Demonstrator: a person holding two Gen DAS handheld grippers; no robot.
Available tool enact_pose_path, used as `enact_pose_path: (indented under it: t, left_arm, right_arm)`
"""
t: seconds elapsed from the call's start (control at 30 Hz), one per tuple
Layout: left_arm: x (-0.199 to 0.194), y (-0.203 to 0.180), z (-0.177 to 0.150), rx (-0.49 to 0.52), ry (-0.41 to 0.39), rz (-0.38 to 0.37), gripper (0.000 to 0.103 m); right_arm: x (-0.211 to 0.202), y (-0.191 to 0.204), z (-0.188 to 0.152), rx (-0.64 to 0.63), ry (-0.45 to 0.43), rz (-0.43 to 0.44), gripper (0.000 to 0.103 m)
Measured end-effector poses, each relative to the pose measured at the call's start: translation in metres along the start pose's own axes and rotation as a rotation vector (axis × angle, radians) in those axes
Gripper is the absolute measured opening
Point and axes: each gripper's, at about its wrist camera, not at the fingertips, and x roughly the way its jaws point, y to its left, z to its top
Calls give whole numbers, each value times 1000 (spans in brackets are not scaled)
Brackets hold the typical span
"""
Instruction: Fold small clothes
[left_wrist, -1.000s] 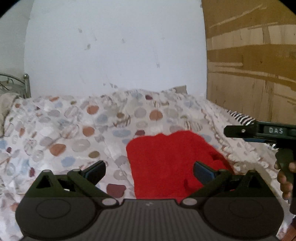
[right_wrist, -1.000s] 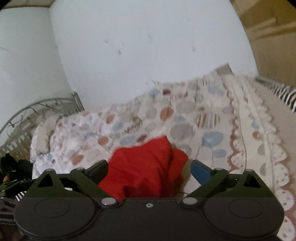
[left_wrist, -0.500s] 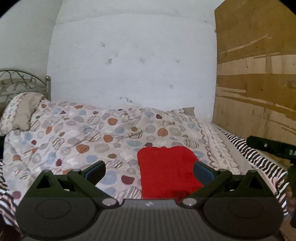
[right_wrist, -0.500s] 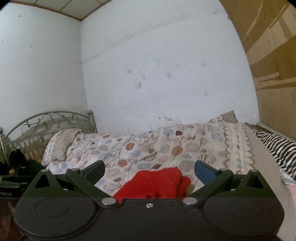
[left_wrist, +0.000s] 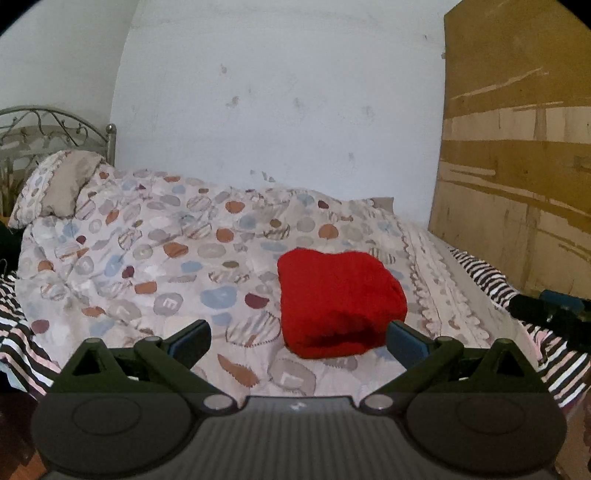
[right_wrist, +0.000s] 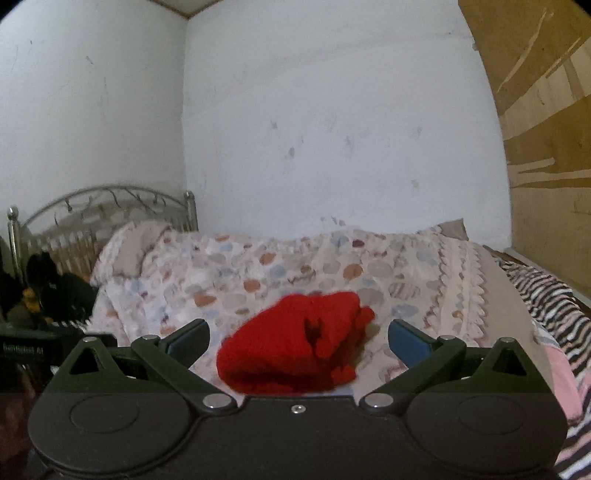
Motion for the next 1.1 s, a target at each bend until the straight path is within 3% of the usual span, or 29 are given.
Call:
enact_pose_path:
  t: [1.1]
  left_arm:
    - [4,-4,-10,-6,26,4,103]
  right_arm:
    - [6,5,-11,2,26,-13,103]
